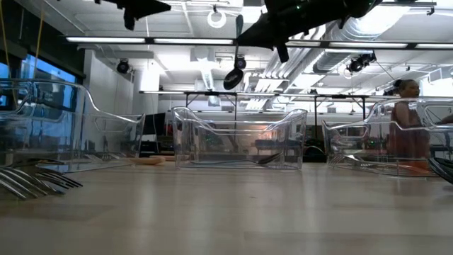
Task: Sort silverware by color (type)
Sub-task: Put the blue spoon into the middle transparent bin
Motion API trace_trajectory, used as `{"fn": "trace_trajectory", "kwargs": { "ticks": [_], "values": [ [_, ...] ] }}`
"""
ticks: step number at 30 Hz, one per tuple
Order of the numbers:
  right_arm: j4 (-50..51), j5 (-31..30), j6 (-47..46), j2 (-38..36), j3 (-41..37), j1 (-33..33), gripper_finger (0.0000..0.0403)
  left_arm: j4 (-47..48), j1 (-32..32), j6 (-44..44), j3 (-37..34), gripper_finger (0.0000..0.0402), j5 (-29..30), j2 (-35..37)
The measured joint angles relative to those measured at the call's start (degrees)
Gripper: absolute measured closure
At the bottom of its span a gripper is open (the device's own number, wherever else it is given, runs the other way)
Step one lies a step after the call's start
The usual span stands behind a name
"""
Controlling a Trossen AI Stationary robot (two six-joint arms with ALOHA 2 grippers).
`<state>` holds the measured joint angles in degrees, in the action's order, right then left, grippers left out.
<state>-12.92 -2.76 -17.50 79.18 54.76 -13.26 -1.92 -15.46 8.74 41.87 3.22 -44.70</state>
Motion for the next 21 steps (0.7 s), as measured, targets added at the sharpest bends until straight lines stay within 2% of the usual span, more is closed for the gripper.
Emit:
{"fn": "trace_trajectory", "kwargs": {
  "ticks": [4, 10, 21],
  "values": [
    [7.1, 1.1, 2.9, 1.1, 4.4, 0.0, 0.0403, -0.2, 0.0, -1.2, 0.0, 0.0263, 0.0, 1.0],
    [31.4, 2.2, 12.8, 8.6, 17.8, -0.6, 0.0403, -2.3, 0.0, -1.4, 0.0, 0.0263, 0.0, 1.0],
    [47.9, 3.5, 22.2, 25.7, 31.5, -0.6, 0.0403, -2.4, 0.0, -1.5, 0.0, 0.0263, 0.3, 1.0]
  ]
}}
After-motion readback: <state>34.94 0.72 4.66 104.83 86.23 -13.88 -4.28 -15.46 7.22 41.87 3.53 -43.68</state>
